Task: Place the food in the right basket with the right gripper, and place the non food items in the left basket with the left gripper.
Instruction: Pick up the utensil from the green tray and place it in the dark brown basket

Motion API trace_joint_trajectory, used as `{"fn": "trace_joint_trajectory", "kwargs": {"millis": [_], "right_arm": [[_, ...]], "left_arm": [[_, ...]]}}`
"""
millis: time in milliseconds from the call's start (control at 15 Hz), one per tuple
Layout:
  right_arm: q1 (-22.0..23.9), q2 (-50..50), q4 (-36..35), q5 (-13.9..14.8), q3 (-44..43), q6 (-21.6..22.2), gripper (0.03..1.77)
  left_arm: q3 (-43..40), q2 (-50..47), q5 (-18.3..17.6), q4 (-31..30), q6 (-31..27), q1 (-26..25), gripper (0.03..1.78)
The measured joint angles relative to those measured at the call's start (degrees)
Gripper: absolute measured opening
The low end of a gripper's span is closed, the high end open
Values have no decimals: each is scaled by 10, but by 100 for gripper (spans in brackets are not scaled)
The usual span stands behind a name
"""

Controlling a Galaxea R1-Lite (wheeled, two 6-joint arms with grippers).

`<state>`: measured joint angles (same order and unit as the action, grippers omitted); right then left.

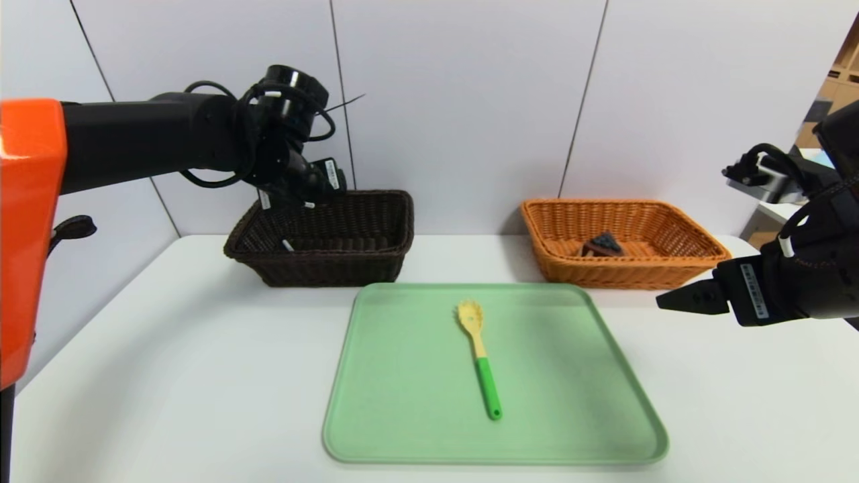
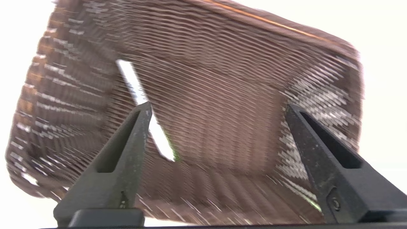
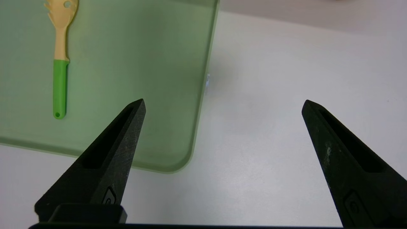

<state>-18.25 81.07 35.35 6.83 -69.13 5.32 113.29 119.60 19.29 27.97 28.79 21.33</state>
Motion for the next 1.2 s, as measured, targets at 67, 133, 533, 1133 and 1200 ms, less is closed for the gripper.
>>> {"fn": "trace_joint_trajectory", "kwargs": {"millis": [67,133,533,1133,1200], "right_arm": [[0,-1,0,0,0,0,170],[-1,-2,0,-1,1,0,170],[1,-19,1,-1,15,1,170],[1,-36,-1,-3,43,2,170],[2,-37,-1,-4,47,2,170]], "left_arm": [[0,-9,0,10,-3,21,153],[0,-18,0,18,-5,46,155],[0,-34,5,46,38,182,163],[0,16,3,132,98,283,168],[0,26,3,138,102,290,168]]}}
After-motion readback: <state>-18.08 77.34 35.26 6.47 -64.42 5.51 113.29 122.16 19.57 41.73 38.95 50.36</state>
